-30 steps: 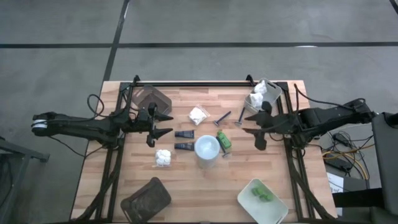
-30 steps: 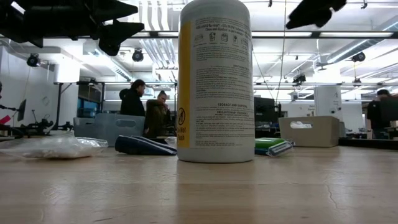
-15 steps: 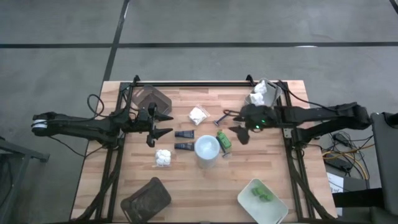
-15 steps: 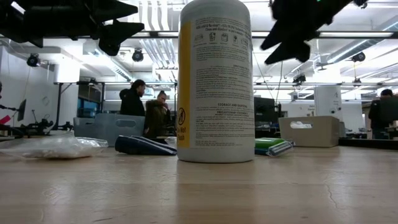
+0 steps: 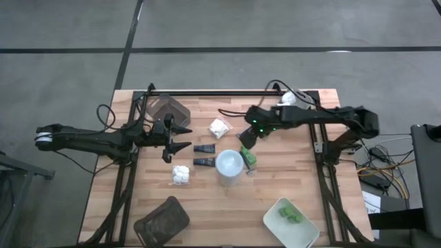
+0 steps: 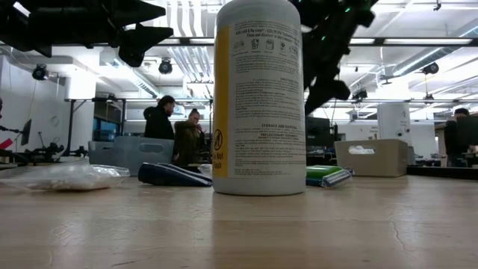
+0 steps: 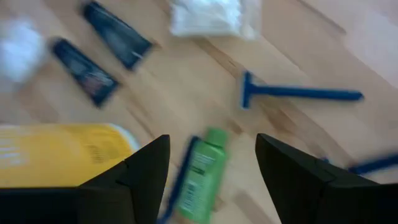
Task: Pick & Place Travel size toiletries
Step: Put the green shampoo into the white bin
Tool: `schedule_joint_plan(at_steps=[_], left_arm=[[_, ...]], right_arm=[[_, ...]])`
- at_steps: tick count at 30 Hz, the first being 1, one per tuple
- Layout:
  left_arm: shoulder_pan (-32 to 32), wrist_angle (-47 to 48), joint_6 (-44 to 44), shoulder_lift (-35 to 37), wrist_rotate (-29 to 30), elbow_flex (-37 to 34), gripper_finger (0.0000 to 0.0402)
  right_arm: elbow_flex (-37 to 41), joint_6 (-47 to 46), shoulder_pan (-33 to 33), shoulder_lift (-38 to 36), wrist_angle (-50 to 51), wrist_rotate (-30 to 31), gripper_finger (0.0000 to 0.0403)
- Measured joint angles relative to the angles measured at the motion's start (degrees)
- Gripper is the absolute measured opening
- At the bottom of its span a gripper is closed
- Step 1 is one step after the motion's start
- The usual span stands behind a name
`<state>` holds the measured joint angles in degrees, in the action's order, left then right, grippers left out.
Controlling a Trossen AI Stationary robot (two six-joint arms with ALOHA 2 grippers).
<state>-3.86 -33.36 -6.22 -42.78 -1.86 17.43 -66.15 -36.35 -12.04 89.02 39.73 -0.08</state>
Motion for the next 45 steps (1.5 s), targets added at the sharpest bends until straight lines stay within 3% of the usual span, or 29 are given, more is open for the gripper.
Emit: schedule_joint_plan(at_steps=[9,21,45], left_arm=[[0.00,0.00,0.01,0.00,0.01,0.00,0.0243],[0.00,0.03,0.20,0.02,-0.01,-0.89,0.0243],[0.01,0.00,0.20,-0.04,-0.01,-2.84,0.0243]], right_arm=[[-4.70,0.75,-0.71,9.26,1.85,-0.19,0.0215],[-4.07,0.32,0.29,14.08,1.90,-3.19,0.0224],[-0.62,0.28,0.40,17.98,-5.32,-2.96,0.0148]])
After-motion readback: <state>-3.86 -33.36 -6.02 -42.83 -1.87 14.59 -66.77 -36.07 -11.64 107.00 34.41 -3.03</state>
